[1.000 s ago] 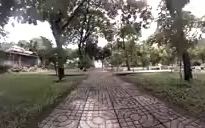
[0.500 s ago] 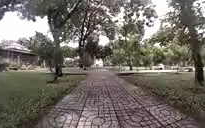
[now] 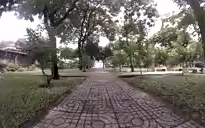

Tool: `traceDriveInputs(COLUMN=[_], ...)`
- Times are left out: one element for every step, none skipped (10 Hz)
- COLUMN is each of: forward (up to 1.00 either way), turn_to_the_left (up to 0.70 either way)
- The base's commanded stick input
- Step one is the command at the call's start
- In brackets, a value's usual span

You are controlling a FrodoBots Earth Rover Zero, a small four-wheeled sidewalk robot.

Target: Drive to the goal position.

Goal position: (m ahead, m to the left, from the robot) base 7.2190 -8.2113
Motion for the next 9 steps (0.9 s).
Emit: traceDriveInputs(forward=[1.00,1.00,1.00,1.00,1.00,1.00,1.00,1.00,1.00], turn_to_the_left=[0.00,0.00,0.00,0.00,0.00,0.00,0.00,0.00,0.00])
